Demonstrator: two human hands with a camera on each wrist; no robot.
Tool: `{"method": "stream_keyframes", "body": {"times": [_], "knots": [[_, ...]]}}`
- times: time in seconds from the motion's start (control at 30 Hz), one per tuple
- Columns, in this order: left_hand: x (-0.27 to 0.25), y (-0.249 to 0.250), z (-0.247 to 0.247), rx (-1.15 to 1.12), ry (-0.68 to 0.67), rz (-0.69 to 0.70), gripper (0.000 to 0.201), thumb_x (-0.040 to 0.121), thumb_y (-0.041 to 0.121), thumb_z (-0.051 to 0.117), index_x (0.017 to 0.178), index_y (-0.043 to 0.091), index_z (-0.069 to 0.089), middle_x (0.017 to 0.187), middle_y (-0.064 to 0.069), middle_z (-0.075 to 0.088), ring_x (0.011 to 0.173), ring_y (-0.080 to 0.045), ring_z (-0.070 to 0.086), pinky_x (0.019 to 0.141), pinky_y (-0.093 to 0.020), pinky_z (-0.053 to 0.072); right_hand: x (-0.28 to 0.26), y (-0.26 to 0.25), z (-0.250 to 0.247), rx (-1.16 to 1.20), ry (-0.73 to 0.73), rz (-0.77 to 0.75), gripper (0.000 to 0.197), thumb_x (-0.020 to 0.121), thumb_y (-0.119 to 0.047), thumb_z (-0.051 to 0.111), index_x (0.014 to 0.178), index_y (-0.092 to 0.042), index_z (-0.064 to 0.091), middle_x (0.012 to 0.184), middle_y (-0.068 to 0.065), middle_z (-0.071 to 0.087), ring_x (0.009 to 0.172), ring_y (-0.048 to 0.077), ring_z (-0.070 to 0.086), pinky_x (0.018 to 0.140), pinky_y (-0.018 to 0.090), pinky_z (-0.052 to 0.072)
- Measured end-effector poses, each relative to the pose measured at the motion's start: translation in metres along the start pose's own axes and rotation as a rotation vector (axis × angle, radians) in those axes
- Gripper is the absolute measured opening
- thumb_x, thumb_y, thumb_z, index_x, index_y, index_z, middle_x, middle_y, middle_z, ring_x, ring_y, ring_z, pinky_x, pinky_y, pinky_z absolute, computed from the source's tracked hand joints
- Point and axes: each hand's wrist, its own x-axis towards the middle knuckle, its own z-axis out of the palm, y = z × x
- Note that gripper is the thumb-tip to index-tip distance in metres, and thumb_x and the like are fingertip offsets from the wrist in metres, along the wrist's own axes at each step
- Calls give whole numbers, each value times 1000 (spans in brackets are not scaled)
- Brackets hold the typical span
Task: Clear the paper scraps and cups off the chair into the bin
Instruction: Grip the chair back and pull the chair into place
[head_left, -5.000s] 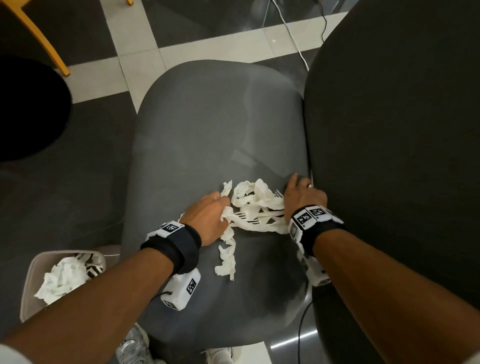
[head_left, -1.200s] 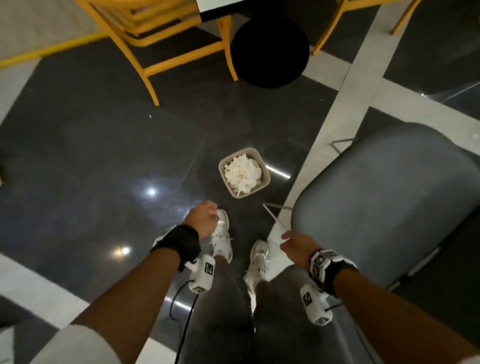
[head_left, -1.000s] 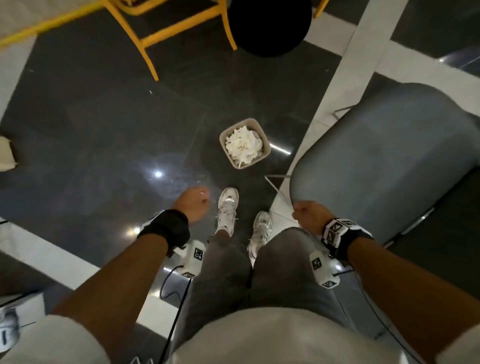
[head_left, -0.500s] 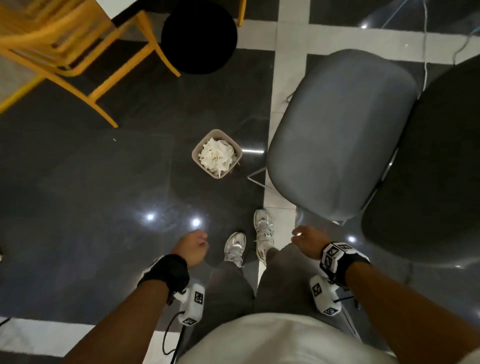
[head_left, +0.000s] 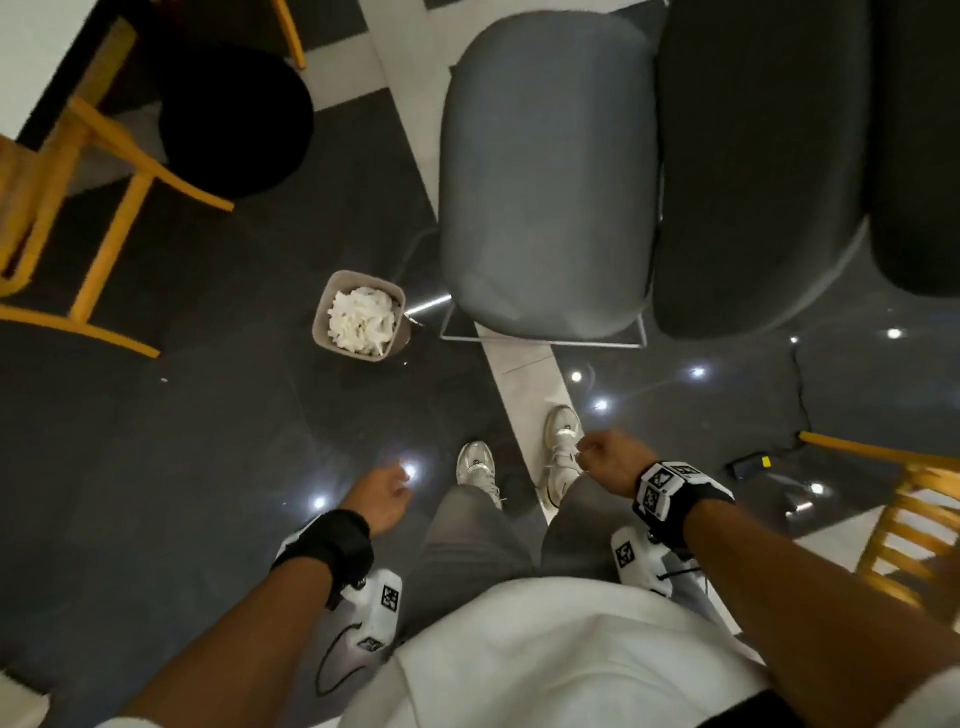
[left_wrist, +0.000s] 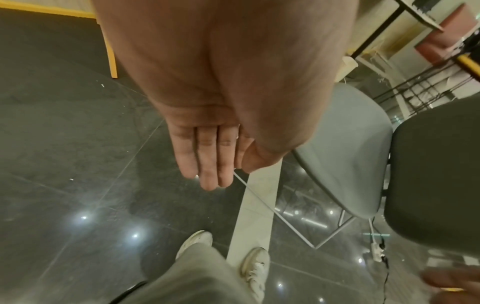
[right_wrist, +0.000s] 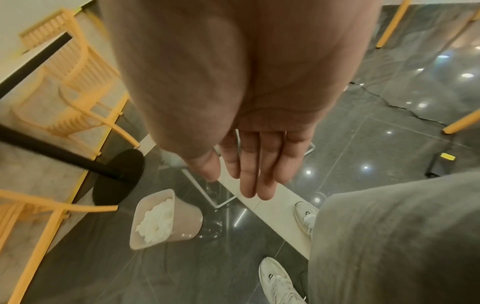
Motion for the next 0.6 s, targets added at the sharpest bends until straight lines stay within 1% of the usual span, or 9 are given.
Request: {"method": "stream_keyframes", "body": {"times": [0.07,0.1,0.17,0.23,0.33,0.4,0.43,0.5,0.6], "knots": [[-2,-7,1,56,-27,-27,16,95,6,57,84,16,65,100,-15,69,98,-26,65,85,-30,45,-3,29,-10,90,18,51,40,91,-42,51,117,-16,67,115,10,71,105,29,68,95,39,52],[4,-14,1,59,-27,-56,17,94,7,58,81,18,62,99,-15,70,98,-28,66,86,-31,46,-1,47,-13,142,33,68,46,83,-49,50,112,-18,68,111,10,73,101,30,69,94,40,53],[18,-18,0,37,6,-79,11,92,8,60,97,7,70,112,-22,72,110,-35,67,96,-39,50,14,94,-13,261,80,102,58,64,-60,45,99,-21,71,105,11,74,96,32,71,91,43,55],[22,0,-2,5,65,-70,24,92,5,63,114,-1,68,118,-18,70,113,-33,65,99,-36,48,19,130,-17,401,114,131,51,59,-57,49,87,-21,72,96,12,75,90,33,72,88,45,57],[11,34,12,-48,117,-80,20,90,2,66,110,4,67,106,-16,70,102,-31,66,89,-33,48,-4,153,-44,545,170,160,22,77,-35,58,74,-17,71,77,8,75,74,25,73,75,38,59],[12,45,28,-82,92,-98,15,90,2,65,100,12,67,106,-20,72,102,-38,68,92,-42,52,-2,193,-56,577,168,169,26,88,-25,59,68,-11,68,65,6,71,56,14,67,60,27,54],[23,43,38,-91,89,-111,15,90,2,64,93,17,66,101,-19,72,102,-41,69,93,-46,53,0,215,-63,598,160,182,30,87,-27,61,64,-9,67,62,7,69,52,14,64,56,25,50],[49,37,59,-126,126,-132,19,89,3,64,83,21,65,91,-17,71,101,-44,69,91,-46,53,6,260,-84,678,143,220,35,78,-36,65,60,-7,68,70,13,71,58,24,64,57,28,48],[22,102,76,-211,237,-164,16,88,1,64,86,17,65,94,-26,72,93,-46,69,85,-46,54,7,323,-127,746,129,278,26,98,-15,53,81,-1,67,78,18,66,54,24,58,43,21,41]]}}
